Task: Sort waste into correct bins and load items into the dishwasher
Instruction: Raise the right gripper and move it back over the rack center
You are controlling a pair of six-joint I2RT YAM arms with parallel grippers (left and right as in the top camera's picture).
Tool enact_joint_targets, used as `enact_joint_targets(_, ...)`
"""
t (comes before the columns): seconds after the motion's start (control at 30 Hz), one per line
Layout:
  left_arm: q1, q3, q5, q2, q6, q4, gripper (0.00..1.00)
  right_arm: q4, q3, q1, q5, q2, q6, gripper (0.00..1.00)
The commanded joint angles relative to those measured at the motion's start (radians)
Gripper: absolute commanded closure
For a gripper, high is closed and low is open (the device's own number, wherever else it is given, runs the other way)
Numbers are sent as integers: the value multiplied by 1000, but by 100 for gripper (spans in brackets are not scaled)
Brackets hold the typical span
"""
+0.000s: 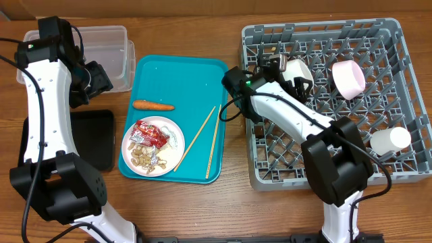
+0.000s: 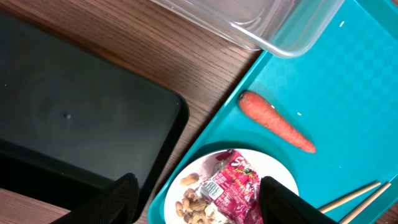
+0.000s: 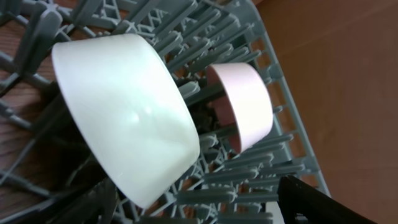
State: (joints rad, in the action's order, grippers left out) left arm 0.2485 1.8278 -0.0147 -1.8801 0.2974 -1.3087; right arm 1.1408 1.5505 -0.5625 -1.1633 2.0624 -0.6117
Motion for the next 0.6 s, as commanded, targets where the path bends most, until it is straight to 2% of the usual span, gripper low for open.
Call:
enact_joint_targets(0.0, 0, 25, -5, 31, 17, 3, 36, -16, 3, 11, 95, -131, -18, 14)
enact_joint_targets(0.1, 0, 25, -5, 31, 17, 3, 36, -32, 3, 25, 163, -222, -15, 11)
enact_joint_targets(0.2, 0, 25, -4, 31, 17, 3, 36, -65, 3, 46, 279, -322, 60, 7)
enact_joint_targets(0.3, 0, 25, -5, 31, 17, 4, 35, -122, 3, 97, 511, -432, 223, 7)
enact_joint_targets(0.37, 0, 25, -5, 31, 17, 3, 34, -125, 3, 133, 612, -475, 250, 6)
enact_joint_targets(0.43, 0, 25, -5, 31, 17, 2, 34, -121, 3, 171, 707, -508, 250, 0)
enact_joint_targets(0.57, -4, 25, -6, 31, 17, -1, 32, -100, 3, 249, 957, -537, 293, 0)
